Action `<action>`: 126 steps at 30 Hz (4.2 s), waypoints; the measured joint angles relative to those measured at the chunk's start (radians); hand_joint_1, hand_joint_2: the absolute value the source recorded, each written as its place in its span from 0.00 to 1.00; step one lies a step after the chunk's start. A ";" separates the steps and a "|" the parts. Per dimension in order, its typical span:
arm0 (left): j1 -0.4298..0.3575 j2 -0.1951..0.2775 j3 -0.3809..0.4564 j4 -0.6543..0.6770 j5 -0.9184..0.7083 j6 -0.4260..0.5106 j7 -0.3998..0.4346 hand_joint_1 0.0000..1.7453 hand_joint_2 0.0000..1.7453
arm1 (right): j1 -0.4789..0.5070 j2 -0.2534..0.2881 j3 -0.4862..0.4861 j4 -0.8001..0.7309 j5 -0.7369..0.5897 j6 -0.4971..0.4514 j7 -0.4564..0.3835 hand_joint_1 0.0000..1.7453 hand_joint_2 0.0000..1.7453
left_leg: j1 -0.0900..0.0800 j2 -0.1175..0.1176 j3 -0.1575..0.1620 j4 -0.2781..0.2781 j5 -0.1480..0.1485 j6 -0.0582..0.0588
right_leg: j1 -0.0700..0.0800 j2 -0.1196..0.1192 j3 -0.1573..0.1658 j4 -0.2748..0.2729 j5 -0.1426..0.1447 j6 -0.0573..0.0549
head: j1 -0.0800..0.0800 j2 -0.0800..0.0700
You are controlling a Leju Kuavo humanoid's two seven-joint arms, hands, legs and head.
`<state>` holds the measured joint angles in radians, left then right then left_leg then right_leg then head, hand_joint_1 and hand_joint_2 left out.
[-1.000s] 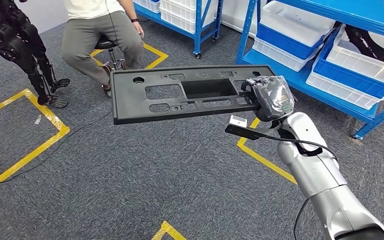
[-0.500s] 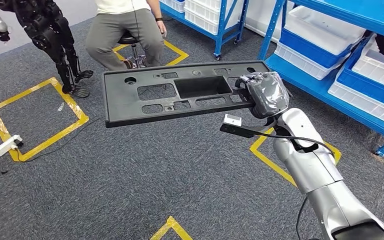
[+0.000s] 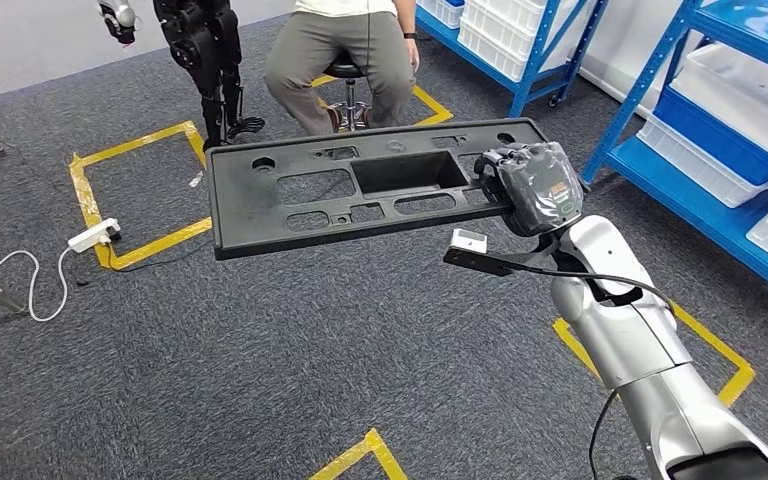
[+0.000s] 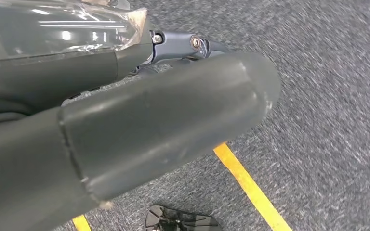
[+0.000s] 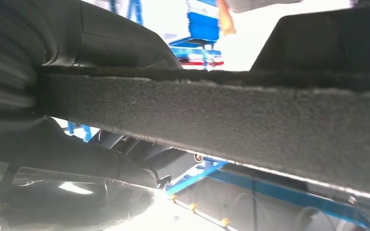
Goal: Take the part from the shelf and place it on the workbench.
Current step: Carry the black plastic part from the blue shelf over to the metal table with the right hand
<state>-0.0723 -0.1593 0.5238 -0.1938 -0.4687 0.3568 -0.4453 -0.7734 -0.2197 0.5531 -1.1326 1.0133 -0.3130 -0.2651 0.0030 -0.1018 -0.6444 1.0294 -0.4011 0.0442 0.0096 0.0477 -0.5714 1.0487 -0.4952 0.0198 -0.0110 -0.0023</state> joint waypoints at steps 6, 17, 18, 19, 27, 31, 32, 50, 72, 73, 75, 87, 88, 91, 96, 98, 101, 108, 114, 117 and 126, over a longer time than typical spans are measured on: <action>0.006 -0.004 0.000 0.000 0.000 0.001 0.006 0.00 0.00 | -0.013 0.014 0.004 0.000 0.003 0.000 -0.006 0.97 1.00 | -0.004 0.017 -0.035 0.042 -0.020 -0.028 | -0.010 -0.037 0.029 -0.060 0.035 -0.037 | 0.000 0.000; 0.004 -0.002 0.000 0.000 0.001 0.001 0.006 0.00 0.00 | -0.014 0.018 0.005 0.001 0.004 -0.001 -0.006 0.97 1.00 | 0.005 0.081 -0.114 0.211 -0.108 -0.043 | -0.011 -0.070 0.030 -0.064 0.037 -0.048 | 0.000 0.000; 0.004 -0.002 0.000 0.000 0.001 0.001 0.006 0.00 0.00 | -0.014 0.018 0.005 0.001 0.004 -0.001 -0.006 0.97 1.00 | 0.011 0.085 -0.130 0.244 -0.116 -0.049 | -0.012 -0.080 0.030 -0.064 0.037 -0.048 | 0.000 0.000; 0.004 -0.002 0.000 0.000 0.001 0.001 0.006 0.00 0.00 | -0.014 0.019 0.007 0.002 0.004 -0.001 -0.007 0.97 1.00 | 0.020 0.093 -0.131 0.249 -0.109 -0.058 | -0.013 -0.095 0.029 -0.063 0.036 -0.046 | 0.000 0.000; 0.000 -0.005 0.001 -0.001 0.004 0.000 0.004 0.00 0.00 | -0.023 0.032 0.020 0.018 0.011 0.007 -0.008 0.97 1.00 | 0.020 0.045 -0.020 0.017 -0.006 -0.010 | -0.022 -0.049 -0.107 0.227 -0.098 0.022 | 0.010 0.000; 0.001 -0.003 0.001 -0.001 0.003 -0.001 0.003 0.00 0.00 | -0.035 0.033 0.021 0.020 0.012 0.010 -0.009 0.97 1.00 | 0.018 -0.004 -0.023 0.016 0.002 -0.022 | -0.021 -0.008 -0.002 0.000 -0.007 0.026 | 0.010 0.000; 0.002 -0.003 0.001 -0.001 0.003 -0.002 0.002 0.00 0.00 | -0.038 0.033 0.021 0.020 0.012 0.010 -0.009 0.97 1.00 | 0.018 -0.011 -0.025 0.016 0.004 -0.027 | -0.018 -0.004 0.005 -0.014 -0.002 0.020 | 0.010 0.000; 0.002 0.000 0.002 0.000 0.009 -0.008 -0.011 0.00 0.00 | -0.040 0.046 0.028 0.022 0.010 0.017 -0.009 0.97 1.00 | 0.004 0.130 -0.008 0.013 -0.017 -0.025 | 0.007 -0.159 0.012 -0.020 -0.001 -0.014 | 0.007 0.000; 0.003 0.008 -0.023 0.007 -0.102 -0.115 0.486 0.00 0.00 | -0.033 0.032 0.029 0.019 0.001 0.025 -0.003 0.97 1.00 | 0.017 0.095 -0.137 0.263 -0.121 -0.055 | -0.014 -0.098 0.001 -0.021 0.020 -0.027 | -0.006 0.000; 0.003 0.011 -0.026 0.007 -0.107 -0.112 0.510 0.00 0.00 | -0.032 0.032 0.030 0.019 0.001 0.025 -0.003 0.97 1.00 | 0.016 0.099 -0.119 0.237 -0.105 -0.053 | -0.011 -0.108 0.000 -0.021 0.020 -0.027 | -0.006 0.000; 0.002 0.017 -0.032 0.007 -0.116 -0.106 0.551 0.00 0.00 | -0.033 0.035 0.032 0.016 0.001 0.025 -0.003 0.97 1.00 | 0.011 0.133 -0.044 0.119 -0.060 -0.044 | -0.006 -0.130 0.000 -0.021 0.018 -0.027 | -0.007 0.000; -0.002 0.048 -0.058 0.007 -0.160 -0.095 0.616 0.00 0.00 | 0.001 0.011 0.023 -0.002 0.002 0.021 0.014 0.97 1.00 | 0.008 0.057 0.015 -0.010 -0.010 0.005 | -0.017 -0.054 -0.126 0.256 -0.099 -0.003 | 0.000 0.000; -0.002 0.049 -0.059 0.007 -0.160 -0.095 0.617 0.00 0.00 | 0.007 0.009 0.023 -0.003 0.003 0.020 0.014 0.97 1.00 | 0.009 0.043 0.015 -0.009 -0.009 0.003 | -0.022 -0.052 -0.118 0.238 -0.085 0.006 | 0.000 0.000; -0.001 0.052 -0.059 0.007 -0.161 -0.095 0.622 0.00 0.00 | 0.014 0.008 0.020 -0.006 0.004 0.016 0.015 0.97 1.00 | 0.014 0.006 0.011 -0.006 -0.005 -0.011 | -0.039 -0.013 -0.029 0.042 -0.005 0.034 | 0.000 0.000; 0.006 0.057 -0.059 0.007 -0.161 -0.096 0.628 0.00 0.00 | 0.018 0.015 0.019 -0.010 0.005 0.009 0.015 0.97 1.00 | 0.018 -0.019 -0.010 -0.004 0.002 -0.043 | -0.036 -0.019 -0.002 -0.023 0.025 0.006 | -0.003 0.000; 0.007 0.058 -0.059 0.008 -0.161 -0.099 0.630 0.00 0.00 | 0.020 0.020 0.019 -0.011 0.006 0.009 0.015 0.97 1.00 | 0.017 0.029 -0.033 0.041 -0.030 -0.048 | -0.039 -0.037 -0.002 -0.027 0.030 -0.011 | -0.008 0.000; 0.004 0.059 -0.059 0.008 -0.159 -0.102 0.632 0.00 0.00 | 0.025 0.023 0.020 -0.010 0.007 0.009 0.015 0.97 1.00 | 0.016 0.087 -0.114 0.224 -0.120 -0.052 | -0.025 -0.071 -0.003 -0.027 0.029 -0.025 | -0.012 0.000; 0.000 0.060 -0.058 0.007 -0.156 -0.105 0.635 0.00 0.00 | 0.019 0.044 0.021 0.004 0.011 0.008 0.009 0.97 1.00 | -0.004 0.173 0.017 0.015 -0.035 -0.022 | -0.001 -0.149 -0.001 -0.026 0.023 -0.026 | -0.011 0.000; 0.002 0.057 -0.058 0.007 -0.158 -0.113 0.633 0.00 0.00 | 0.018 0.049 0.017 0.010 0.013 0.006 0.009 0.97 1.00 | 0.004 0.112 0.020 -0.012 -0.014 0.006 | -0.007 -0.090 -0.046 0.073 -0.031 -0.013 | -0.009 0.000; 0.000 0.056 -0.058 0.007 -0.159 -0.115 0.632 0.00 0.00 | 0.030 0.040 0.015 0.015 0.015 0.005 0.009 0.97 1.00 | 0.006 0.069 0.018 -0.013 -0.010 0.008 | -0.018 -0.054 -0.128 0.249 -0.091 -0.008 | -0.008 0.000; 0.008 0.052 -0.058 0.007 -0.160 -0.116 0.630 0.00 0.00 | 0.038 0.038 0.006 0.016 0.023 0.004 0.003 0.97 1.00 | 0.012 -0.021 -0.003 -0.008 0.002 -0.036 | -0.037 -0.020 -0.007 -0.019 0.028 0.013 | -0.010 0.000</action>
<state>-0.0645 -0.1073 0.4658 -0.1865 -0.6284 0.2407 0.1844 -0.7353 -0.1818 0.5594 -1.1166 1.0364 -0.3089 -0.2618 0.0150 -0.1231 -0.6478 1.0215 -0.3987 0.0084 -0.0274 0.0274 -0.5786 1.0300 -0.4676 0.0332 -0.0212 -0.0023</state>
